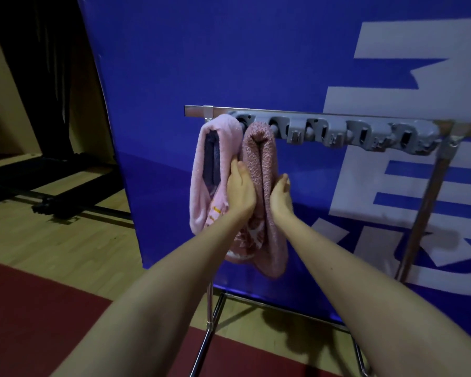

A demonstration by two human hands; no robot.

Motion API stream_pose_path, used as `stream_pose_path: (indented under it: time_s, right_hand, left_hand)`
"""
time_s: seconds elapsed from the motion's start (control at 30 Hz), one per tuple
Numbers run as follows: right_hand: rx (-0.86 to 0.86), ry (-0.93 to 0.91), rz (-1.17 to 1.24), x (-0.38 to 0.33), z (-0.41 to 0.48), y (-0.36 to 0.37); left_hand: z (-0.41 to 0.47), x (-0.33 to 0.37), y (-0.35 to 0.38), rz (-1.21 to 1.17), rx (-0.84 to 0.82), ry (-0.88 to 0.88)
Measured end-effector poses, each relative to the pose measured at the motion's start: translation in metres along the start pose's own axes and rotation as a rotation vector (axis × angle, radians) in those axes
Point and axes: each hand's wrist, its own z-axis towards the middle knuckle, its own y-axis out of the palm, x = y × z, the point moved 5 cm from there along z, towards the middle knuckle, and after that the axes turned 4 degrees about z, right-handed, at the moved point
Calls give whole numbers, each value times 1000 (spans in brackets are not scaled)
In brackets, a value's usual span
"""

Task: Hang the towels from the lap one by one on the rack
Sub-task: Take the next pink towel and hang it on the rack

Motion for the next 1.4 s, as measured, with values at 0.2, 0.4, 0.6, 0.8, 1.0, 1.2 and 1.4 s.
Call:
stream_pose_path:
  time_s: [0.2,0.4,0.6,0.8,1.0,1.2,1.4]
  right_hand:
    - [-33,-38,-116,29,-53,-21]
    - [-51,94,-201,109,-83,-43]
    - [-102,309,-299,231,-111,-58]
    - [-283,302,-352,337,-134,-51]
    - [-349,361,-554,415,-140,-52]
    - [-399,437,-614,490,-134,-54]
    - [-584,541,-695,548,-150,-53]
  left_hand:
    - [-46,-25,3,111,-44,84]
    - [-105,-77,0,263,-48,6]
    - [-173,-168,3,360,-104,-96]
    - [-219,-271,21,275,-359,-463]
    - [-263,-375,43,453,-661,-662]
    - [-318,-460,56,891,-1202,-510]
    - [-376,-524,75,926,-1347,-500]
